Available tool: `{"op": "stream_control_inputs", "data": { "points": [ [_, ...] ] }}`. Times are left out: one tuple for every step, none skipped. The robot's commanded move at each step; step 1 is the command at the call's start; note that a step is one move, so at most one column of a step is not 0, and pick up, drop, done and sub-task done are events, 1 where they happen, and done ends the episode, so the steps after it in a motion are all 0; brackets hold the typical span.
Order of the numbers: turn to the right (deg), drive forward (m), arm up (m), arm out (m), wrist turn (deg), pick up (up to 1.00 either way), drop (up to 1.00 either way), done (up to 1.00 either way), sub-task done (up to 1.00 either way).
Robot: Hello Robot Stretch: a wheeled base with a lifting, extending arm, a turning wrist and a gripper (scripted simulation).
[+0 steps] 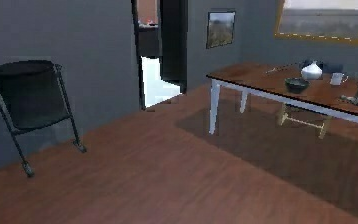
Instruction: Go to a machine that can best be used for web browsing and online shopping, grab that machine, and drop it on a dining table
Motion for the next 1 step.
{"op": "stream_control_inputs", "data": {
  "points": [
    [-3.0, 0.00, 0.00, 0.00, 0.0, 0.00, 0.00, 0.00, 0.00]
  ]
}}
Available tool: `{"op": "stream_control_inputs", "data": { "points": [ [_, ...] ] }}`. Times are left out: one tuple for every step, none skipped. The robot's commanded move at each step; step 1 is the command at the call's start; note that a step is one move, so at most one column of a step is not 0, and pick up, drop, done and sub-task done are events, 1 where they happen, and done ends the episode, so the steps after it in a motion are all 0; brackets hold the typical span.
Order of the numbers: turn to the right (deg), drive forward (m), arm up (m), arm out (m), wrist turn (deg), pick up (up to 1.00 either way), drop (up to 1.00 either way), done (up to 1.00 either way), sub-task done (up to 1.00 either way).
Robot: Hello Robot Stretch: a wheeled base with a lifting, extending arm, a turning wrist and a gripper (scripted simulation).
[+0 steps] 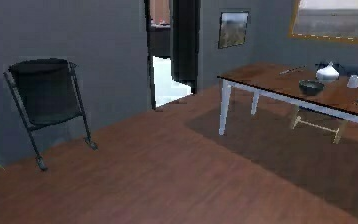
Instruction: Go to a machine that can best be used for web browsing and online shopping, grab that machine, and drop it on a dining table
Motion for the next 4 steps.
{"op": "stream_control_inputs", "data": {
  "points": [
    [0.0, 1.00, 0.00, 0.00, 0.0, 0.00, 0.00, 0.00, 0.00],
    [0.0, 1.00, 0.00, 0.00, 0.0, 0.00, 0.00, 0.00, 0.00],
    [-6.0, 0.00, 0.00, 0.00, 0.0, 0.00, 0.00, 0.00, 0.00],
    [0.0, 0.30, 0.00, 0.00, 0.0, 0.00, 0.00, 0.00, 0.00]
  ]
}}
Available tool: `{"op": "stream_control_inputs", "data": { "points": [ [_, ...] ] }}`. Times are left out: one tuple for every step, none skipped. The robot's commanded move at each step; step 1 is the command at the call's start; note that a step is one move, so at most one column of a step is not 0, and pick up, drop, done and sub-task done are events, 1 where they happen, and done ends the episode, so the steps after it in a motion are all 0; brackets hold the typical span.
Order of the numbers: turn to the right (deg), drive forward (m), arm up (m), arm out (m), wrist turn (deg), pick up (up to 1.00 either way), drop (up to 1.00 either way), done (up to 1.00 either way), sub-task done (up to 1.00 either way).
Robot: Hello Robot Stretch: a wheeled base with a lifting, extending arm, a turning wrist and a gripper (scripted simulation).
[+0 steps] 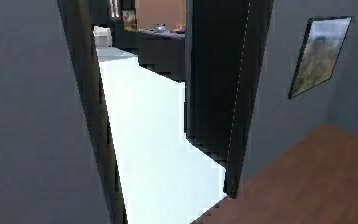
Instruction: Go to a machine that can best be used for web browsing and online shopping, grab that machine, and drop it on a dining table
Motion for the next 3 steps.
{"op": "stream_control_inputs", "data": {
  "points": [
    [39.0, 0.00, 0.00, 0.00, 0.0, 0.00, 0.00, 0.00, 0.00],
    [0.0, 1.00, 0.00, 0.00, 0.0, 0.00, 0.00, 0.00, 0.00],
    [0.0, 0.50, 0.00, 0.00, 0.0, 0.00, 0.00, 0.00, 0.00]
  ]
}}
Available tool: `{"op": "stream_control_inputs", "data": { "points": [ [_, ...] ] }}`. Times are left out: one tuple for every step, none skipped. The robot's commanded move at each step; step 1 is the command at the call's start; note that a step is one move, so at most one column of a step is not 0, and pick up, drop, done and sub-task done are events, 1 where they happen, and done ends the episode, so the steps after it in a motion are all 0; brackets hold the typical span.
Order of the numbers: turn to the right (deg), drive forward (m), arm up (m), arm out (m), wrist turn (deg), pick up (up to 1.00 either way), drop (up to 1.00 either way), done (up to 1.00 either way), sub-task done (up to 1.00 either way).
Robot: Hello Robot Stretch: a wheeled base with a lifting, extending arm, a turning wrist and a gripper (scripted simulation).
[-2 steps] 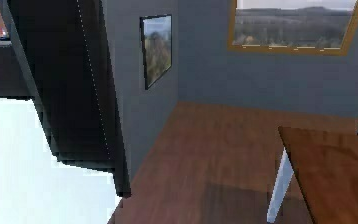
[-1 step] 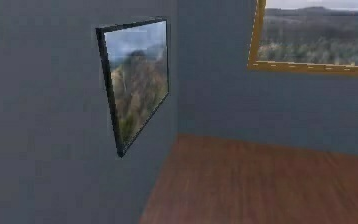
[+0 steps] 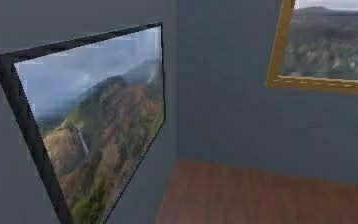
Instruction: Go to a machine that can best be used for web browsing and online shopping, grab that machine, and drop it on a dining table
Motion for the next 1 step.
{"op": "stream_control_inputs", "data": {
  "points": [
    [45.0, 0.00, 0.00, 0.00, 0.0, 0.00, 0.00, 0.00, 0.00]
  ]
}}
